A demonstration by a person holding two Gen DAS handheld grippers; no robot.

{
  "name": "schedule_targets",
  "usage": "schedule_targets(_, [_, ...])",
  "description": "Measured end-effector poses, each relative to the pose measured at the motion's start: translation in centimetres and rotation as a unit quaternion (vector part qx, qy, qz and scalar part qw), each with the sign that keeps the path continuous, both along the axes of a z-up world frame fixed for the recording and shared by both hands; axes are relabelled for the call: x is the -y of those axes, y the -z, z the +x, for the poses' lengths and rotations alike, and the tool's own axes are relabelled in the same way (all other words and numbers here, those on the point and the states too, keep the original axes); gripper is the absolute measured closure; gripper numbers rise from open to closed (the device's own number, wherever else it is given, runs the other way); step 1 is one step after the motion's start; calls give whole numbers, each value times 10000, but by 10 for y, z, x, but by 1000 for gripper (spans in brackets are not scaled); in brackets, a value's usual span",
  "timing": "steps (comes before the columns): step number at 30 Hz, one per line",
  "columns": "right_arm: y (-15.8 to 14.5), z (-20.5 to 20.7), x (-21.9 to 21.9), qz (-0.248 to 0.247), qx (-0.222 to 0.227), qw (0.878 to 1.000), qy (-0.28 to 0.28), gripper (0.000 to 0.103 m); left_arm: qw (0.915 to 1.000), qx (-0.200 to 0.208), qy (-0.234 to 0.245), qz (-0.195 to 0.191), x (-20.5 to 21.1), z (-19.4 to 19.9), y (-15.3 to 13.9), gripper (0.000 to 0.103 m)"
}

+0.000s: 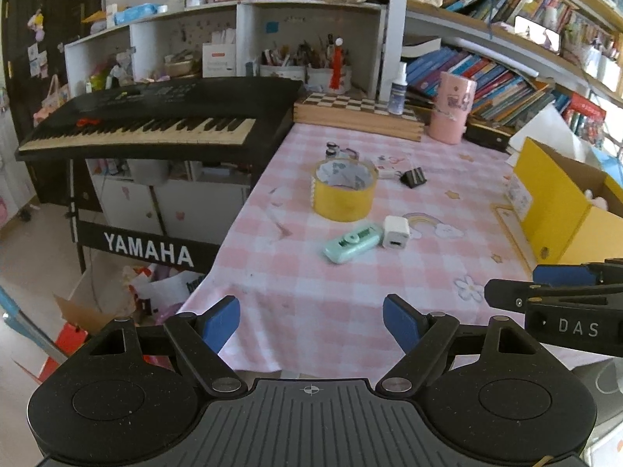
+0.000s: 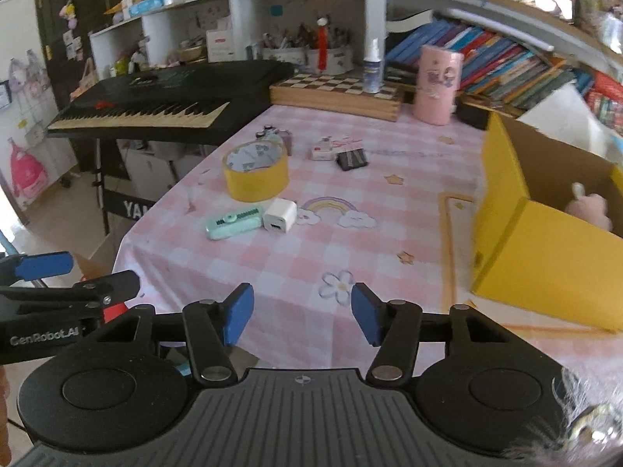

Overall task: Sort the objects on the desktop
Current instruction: 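Withdraw both grippers from the box back toward the remaining objects, then grasp the mint-green tape dispenser with the left gripper while the right grasps the white charger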

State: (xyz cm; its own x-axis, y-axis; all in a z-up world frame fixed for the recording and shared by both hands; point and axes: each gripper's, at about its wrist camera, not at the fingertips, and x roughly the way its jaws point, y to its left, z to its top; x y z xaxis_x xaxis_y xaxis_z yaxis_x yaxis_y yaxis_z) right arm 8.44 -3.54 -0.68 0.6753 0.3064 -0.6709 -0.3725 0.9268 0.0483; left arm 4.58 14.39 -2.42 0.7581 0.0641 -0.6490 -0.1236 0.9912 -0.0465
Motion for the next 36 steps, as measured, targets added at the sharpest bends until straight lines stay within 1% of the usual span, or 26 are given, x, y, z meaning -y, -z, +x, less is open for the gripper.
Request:
schedule_targets(3, [4,24,-5,30,-108,9999,-109,50,9999,-122,-52,45,-1,19,5,21])
schedule_targets(7, [12,56,-14,43,-300,9992,-274,54,9995,-240,-194,109,-4,40,7,21])
schedule_targets(12, [26,96,-27,151,-573,9972,-459,59,9988,-393,-262,161,-6,56,10,21])
schedule_targets(18, [42,132,-47,164,-604,9954,-721,59,9972,-658,-295,220,-6,75,16,21])
schedule_targets(20, [49,142,-51,190,-690,9944,-773,61,9970,-711,-235,218,-5,81,17,21])
schedule_targets(21, [52,145,-52,195,-731,9940,-792,64,9969,-730,-192,211,-3,85,18,21])
schedule_targets(22, [54,149,-51,212,-784,9933,-821,69,9969,-742,-137,201,-2,88,19,21])
schedule_targets(23, [56,152,-50,252,-839,9925,-857,71,9970,-747,-73,192,0,92,21,21])
schedule_targets(26, [52,160,-39,318,-802,9930,-804,76,9967,-779,112,201,8,106,26,21])
schedule_targets(28, [48,167,-30,341,-783,9939,-692,77,9962,-808,260,202,14,115,30,22])
schedule_targets(31, [43,172,-16,222,-728,9959,-483,77,9951,-806,477,307,23,130,37,22])
schedule_targets(33, [43,174,-7,164,-755,9963,-370,77,9943,-839,555,343,26,139,42,26])
schedule_targets(36, [46,176,0,178,-797,9962,-309,77,9927,-935,667,376,29,148,48,26])
